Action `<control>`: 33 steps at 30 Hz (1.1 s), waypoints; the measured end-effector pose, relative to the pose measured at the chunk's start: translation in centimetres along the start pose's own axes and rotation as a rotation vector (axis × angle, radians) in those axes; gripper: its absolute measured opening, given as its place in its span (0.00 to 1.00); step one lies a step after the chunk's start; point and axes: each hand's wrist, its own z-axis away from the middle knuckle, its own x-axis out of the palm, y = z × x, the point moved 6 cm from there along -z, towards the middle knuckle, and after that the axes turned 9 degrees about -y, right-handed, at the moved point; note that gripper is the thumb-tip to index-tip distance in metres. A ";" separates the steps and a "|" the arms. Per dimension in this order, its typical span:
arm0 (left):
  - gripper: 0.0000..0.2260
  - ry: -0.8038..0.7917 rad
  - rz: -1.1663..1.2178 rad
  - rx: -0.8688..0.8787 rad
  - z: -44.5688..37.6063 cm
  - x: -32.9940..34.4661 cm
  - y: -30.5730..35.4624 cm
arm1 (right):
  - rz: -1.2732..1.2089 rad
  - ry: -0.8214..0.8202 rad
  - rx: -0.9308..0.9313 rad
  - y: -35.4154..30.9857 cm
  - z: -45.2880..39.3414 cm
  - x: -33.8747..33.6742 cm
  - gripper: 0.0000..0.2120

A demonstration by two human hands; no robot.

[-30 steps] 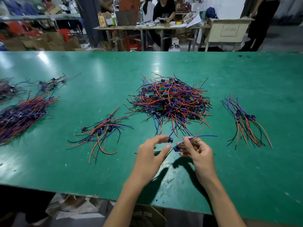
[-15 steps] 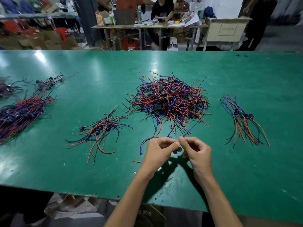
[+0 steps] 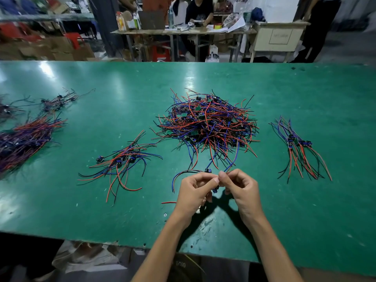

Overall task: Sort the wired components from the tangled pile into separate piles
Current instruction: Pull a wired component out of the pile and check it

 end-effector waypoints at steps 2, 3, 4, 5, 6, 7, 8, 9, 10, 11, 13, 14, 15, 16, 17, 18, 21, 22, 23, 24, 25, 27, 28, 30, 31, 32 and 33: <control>0.05 -0.008 0.008 0.003 0.0 0.0 -0.1 | -0.010 -0.007 -0.004 0.0 0.0 0.0 0.09; 0.05 -0.011 0.010 0.004 0.0 -0.1 -0.1 | -0.016 -0.012 -0.004 -0.1 0.0 0.1 0.09; 0.05 -0.010 0.012 0.007 0.0 -0.1 -0.2 | -0.022 -0.016 -0.004 -0.1 0.0 0.1 0.09; 0.05 -0.005 0.015 0.011 0.0 -0.2 -0.1 | -0.029 -0.019 -0.002 -0.2 0.0 0.2 0.09; 0.04 0.002 0.020 0.017 0.0 -0.2 -0.1 | -0.038 -0.021 -0.004 -0.2 -0.1 0.3 0.09; 0.04 0.010 0.026 0.022 0.0 -0.3 -0.1 | -0.048 -0.021 -0.007 -0.2 -0.1 0.3 0.09; 0.04 0.013 0.029 0.026 -0.1 -0.4 -0.1 | -0.056 -0.019 -0.008 -0.2 -0.1 0.3 0.09; 0.04 0.010 0.027 0.031 -0.1 -0.4 -0.2 | -0.057 -0.014 -0.008 -0.2 -0.1 0.3 0.09; 0.04 0.005 0.023 0.034 -0.1 -0.3 -0.2 | -0.050 -0.010 -0.007 -0.1 -0.1 0.3 0.09; 0.03 0.002 0.016 0.033 -0.1 -0.3 -0.3 | -0.041 -0.006 -0.003 -0.1 -0.2 0.3 0.09; 0.04 0.003 0.004 0.025 -0.1 -0.2 -0.4 | -0.031 0.007 0.006 0.1 -0.2 0.3 0.10; 0.04 0.005 -0.003 0.025 -0.1 -0.1 -0.5 | -0.029 0.019 0.008 0.2 -0.3 0.2 0.11; 0.04 0.006 -0.011 0.028 -0.1 -0.1 -0.4 | -0.026 0.029 0.012 0.2 -0.2 0.1 0.11; 0.04 0.002 -0.021 0.034 -0.1 -0.1 -0.3 | -0.024 0.036 0.015 0.2 -0.2 0.1 0.12; 0.04 -0.005 -0.033 0.043 -0.1 -0.1 -0.3 | -0.022 0.037 0.018 0.2 -0.1 0.0 0.12; 0.05 -0.015 -0.047 0.054 -0.1 0.0 -0.2 | -0.013 0.036 0.017 0.3 -0.1 0.0 0.13; 0.05 -0.011 -0.064 0.071 -0.3 0.0 -0.2 | 0.033 0.071 0.020 0.6 0.0 0.2 0.10; 0.06 -0.003 -0.061 0.076 -0.3 0.1 -0.3 | 0.060 0.097 0.016 0.7 0.0 0.2 0.07; 0.06 0.005 -0.061 0.083 -0.3 0.2 -0.3 | 0.101 0.102 0.000 0.7 0.0 0.3 0.04; 0.06 0.014 -0.062 0.090 -0.3 0.3 -0.2 | 0.157 0.084 -0.024 0.7 0.0 0.5 0.05; 0.06 0.028 -0.057 0.093 -0.3 0.3 -0.2 | 0.207 0.055 -0.042 0.6 0.1 0.8 0.07; 0.06 0.050 -0.043 0.084 -0.3 0.2 -0.4 | 0.264 0.031 -0.045 0.5 0.1 1.2 0.11; 0.06 0.048 -0.044 0.078 -0.4 0.2 -0.5 | 0.278 0.035 -0.035 0.5 0.1 1.3 0.11; 0.07 0.029 -0.067 0.076 -0.5 0.3 -0.7 | 0.279 0.056 -0.008 0.8 -0.1 1.4 0.12; 0.08 0.017 -0.078 0.080 -0.6 0.4 -0.7 | 0.254 0.073 0.006 1.0 -0.3 1.4 0.12; 0.08 0.007 -0.087 0.087 -0.6 0.6 -0.7 | 0.213 0.095 0.023 1.3 -0.4 1.3 0.12; 0.08 -0.002 -0.091 0.099 -0.5 0.8 -0.6 | 0.166 0.122 0.045 1.6 -0.6 1.2 0.12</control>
